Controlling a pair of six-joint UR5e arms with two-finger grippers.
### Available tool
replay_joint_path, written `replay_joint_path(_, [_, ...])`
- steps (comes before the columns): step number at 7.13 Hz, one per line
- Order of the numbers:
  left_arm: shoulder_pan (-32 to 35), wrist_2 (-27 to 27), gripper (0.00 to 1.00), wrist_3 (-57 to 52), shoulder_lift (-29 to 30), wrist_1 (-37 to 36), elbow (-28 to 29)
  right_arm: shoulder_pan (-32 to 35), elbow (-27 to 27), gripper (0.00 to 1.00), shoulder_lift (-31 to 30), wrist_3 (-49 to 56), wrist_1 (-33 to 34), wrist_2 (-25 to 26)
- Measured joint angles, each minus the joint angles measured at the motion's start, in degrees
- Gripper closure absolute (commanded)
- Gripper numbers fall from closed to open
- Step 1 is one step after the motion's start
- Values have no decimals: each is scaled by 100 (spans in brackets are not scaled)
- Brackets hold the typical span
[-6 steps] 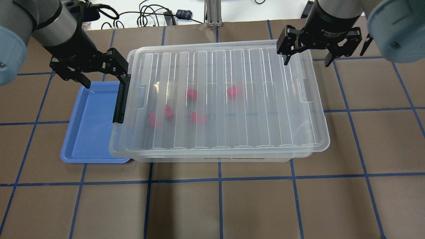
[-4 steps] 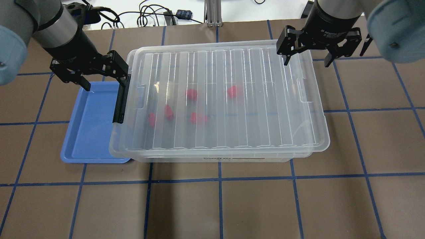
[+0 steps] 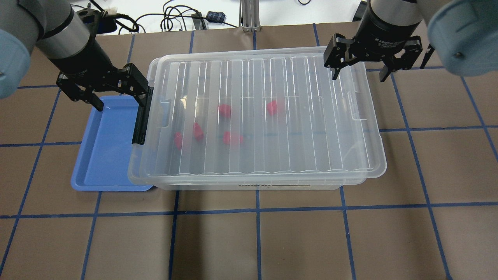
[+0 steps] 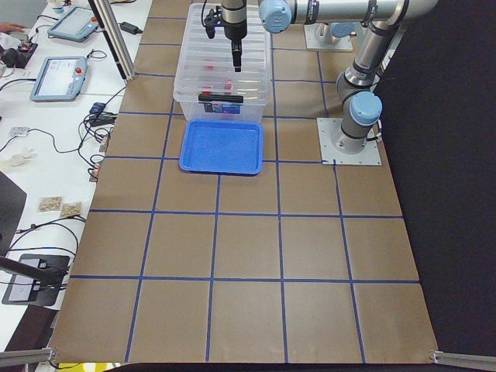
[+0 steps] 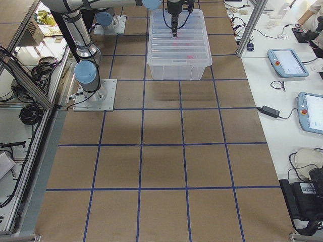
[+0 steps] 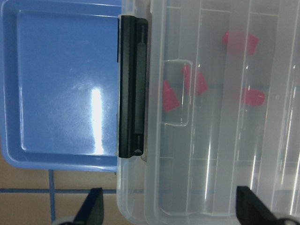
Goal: Place red block in blue tray from box
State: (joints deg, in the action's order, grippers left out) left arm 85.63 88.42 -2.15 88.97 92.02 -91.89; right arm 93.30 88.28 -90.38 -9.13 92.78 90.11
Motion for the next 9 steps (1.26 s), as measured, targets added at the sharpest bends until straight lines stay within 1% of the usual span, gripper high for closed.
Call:
replay_joint_path(4, [-8, 18, 0, -4, -57, 95, 14, -46, 6, 0, 56, 32, -16, -1])
replay_joint_path(6, [-19, 15, 0, -5, -22, 85, 18, -308, 62, 0, 291, 300, -1, 9])
replay_joint_path(7, [-22, 0, 0, -7, 18, 60, 18, -533, 213, 0, 388, 526, 54, 6])
replay_joint_path(8, [-33, -14, 0, -10, 40, 24, 19, -762, 468, 0, 434, 705, 250, -1])
replay_joint_path(9, [-41, -15, 0, -12, 55, -33, 23, -935, 791, 0, 453, 891, 615, -5])
